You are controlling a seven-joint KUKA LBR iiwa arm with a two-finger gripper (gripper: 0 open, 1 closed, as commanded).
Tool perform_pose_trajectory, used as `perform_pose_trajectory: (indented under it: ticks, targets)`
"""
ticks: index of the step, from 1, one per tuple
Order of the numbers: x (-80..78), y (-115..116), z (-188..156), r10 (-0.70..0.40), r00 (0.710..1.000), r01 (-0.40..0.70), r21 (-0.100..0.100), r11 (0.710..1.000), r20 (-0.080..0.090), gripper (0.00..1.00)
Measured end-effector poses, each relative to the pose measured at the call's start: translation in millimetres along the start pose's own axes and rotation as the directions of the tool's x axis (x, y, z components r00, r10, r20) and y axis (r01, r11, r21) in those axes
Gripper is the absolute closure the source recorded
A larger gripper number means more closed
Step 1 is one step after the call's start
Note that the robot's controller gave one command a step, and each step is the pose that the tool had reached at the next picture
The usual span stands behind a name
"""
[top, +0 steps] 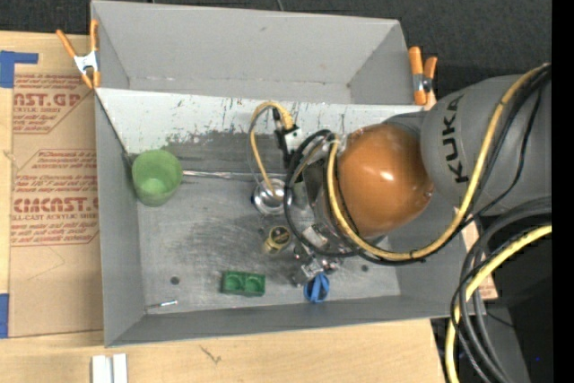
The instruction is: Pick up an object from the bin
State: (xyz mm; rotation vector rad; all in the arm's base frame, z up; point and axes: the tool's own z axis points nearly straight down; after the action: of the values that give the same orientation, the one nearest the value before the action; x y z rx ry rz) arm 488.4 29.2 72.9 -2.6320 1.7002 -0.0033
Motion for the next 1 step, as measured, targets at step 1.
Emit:
perform_pose_trajectory:
  ticks: [1]
  targets:
    - [4.3, -6.8, -97.5, 0.023, 1.0, -0.023, -0.001, 1.0, -0.003, 1.0]
